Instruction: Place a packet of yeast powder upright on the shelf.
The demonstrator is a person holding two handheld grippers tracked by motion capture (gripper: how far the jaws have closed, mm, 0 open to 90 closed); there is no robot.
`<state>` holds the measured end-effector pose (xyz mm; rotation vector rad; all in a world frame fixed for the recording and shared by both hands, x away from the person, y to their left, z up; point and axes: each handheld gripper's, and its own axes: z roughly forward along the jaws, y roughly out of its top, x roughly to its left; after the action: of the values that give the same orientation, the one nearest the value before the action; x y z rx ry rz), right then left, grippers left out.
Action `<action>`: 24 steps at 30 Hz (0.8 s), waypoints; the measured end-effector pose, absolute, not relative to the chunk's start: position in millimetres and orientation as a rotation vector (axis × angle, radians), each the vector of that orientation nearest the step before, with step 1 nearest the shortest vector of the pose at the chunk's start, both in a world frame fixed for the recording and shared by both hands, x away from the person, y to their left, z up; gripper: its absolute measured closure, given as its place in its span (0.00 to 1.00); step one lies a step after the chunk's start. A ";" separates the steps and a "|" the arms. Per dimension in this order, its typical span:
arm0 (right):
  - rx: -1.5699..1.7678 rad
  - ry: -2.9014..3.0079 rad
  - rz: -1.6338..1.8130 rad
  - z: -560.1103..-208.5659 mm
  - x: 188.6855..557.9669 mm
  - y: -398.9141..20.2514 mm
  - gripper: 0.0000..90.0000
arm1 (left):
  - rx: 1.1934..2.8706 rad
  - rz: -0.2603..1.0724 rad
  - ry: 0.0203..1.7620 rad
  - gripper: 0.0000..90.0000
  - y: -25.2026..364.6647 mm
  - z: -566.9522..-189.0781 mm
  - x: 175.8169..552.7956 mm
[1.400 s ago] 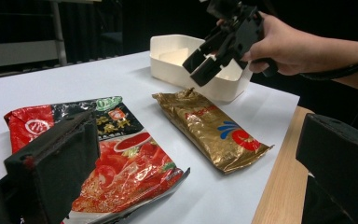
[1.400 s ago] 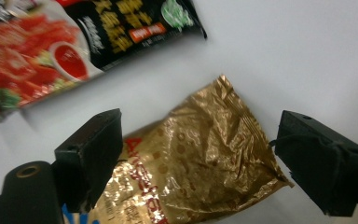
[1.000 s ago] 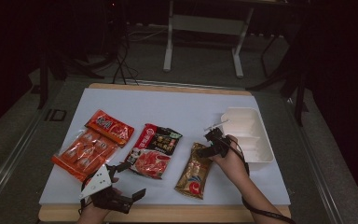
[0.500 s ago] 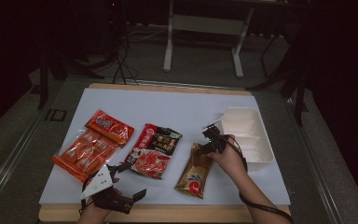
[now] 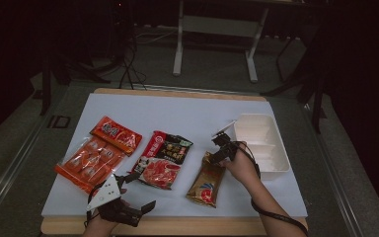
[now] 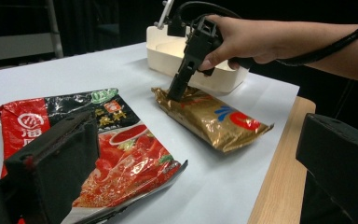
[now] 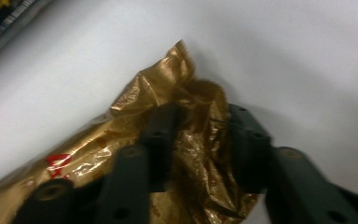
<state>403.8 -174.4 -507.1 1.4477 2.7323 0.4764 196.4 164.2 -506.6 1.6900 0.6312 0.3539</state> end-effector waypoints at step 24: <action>1.159 2.670 0.575 -473.5 385.9 -172.2 1.00 | 1.681 0.357 0.647 0.00 166.8 -506.2 196.8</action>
<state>385.9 -172.2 -473.5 1.1594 2.6705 0.5750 196.8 166.8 -506.2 1.6811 0.6465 0.3567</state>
